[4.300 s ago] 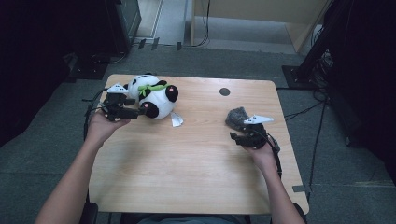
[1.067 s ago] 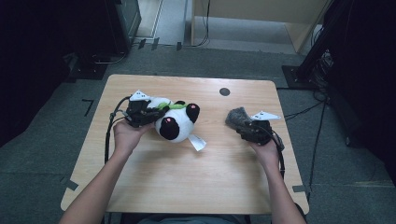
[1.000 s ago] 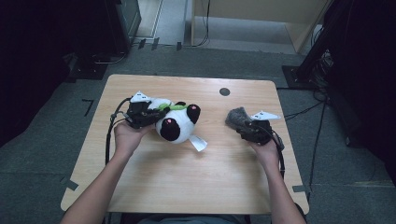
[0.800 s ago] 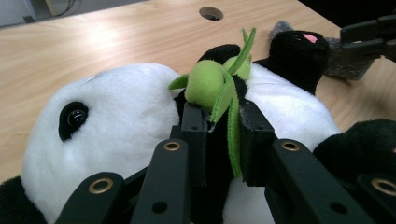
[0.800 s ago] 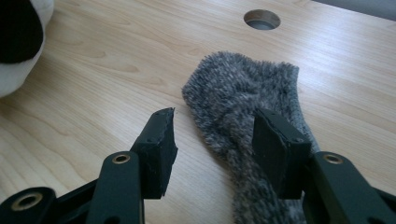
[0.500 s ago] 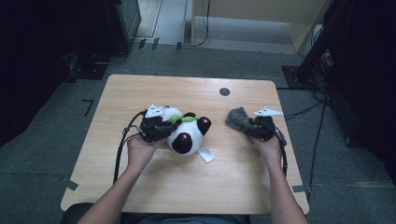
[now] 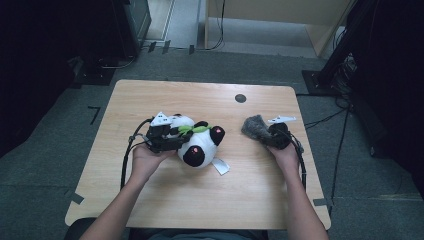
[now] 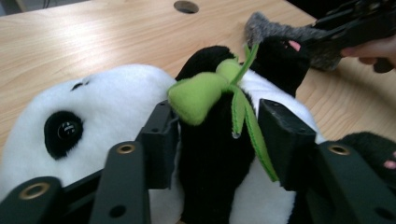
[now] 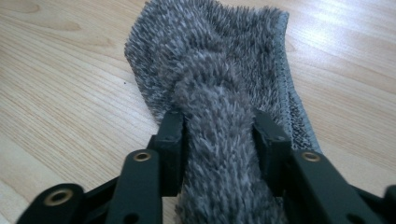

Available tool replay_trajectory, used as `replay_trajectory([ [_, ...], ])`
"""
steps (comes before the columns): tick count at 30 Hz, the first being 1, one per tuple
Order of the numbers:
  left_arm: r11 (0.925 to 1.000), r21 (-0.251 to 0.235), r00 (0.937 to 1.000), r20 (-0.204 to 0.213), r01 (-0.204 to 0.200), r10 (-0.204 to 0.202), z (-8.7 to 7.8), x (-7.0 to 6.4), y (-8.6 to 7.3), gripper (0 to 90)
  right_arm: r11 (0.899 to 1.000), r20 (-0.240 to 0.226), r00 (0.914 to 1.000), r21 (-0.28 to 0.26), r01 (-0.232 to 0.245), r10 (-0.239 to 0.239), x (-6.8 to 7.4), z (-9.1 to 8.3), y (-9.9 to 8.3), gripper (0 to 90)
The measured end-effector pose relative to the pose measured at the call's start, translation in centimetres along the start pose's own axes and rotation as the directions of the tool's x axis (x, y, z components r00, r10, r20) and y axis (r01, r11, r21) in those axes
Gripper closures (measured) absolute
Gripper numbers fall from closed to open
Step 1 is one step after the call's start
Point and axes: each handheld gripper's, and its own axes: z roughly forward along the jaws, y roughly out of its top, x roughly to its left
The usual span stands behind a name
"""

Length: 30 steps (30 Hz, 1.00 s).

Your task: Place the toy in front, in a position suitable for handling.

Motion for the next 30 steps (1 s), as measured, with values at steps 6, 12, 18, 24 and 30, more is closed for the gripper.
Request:
replay_trajectory([
  [6,0.9999,0.012,0.9992,0.039,-0.008,0.007,-0.2,0.5,-0.1,41.1,1.0,-0.014,0.9996,0.004,-0.023,0.023,-0.2,-0.1,0.1,73.7],
  [12,0.9993,0.008,0.9988,0.032,-0.038,0.037,-1.0,1.0,-0.1,37.0,0.997,-0.059,0.9962,-0.044,-0.067,0.064,0.3,-1.9,1.0,74.7],
  [18,0.9993,0.018,0.9983,0.047,-0.034,0.033,-2.4,2.4,-0.1,35.7,0.996,-0.107,0.9927,-0.06,-0.064,0.057,3.4,-4.5,2.4,74.7],
  [24,0.9987,-0.002,0.9983,0.03,-0.051,0.051,-3.6,4.1,-0.5,35.1,0.996,-0.138,0.9902,-0.087,-0.033,0.021,5.9,-6.0,3.2,74.6],
  [30,0.9995,-0.014,0.9989,0.038,-0.027,0.028,-4.6,6.2,-1.1,35.1,0.992,-0.197,0.9803,-0.127,-0.015,-0.011,8.5,-7.7,4.6,74.5],
])
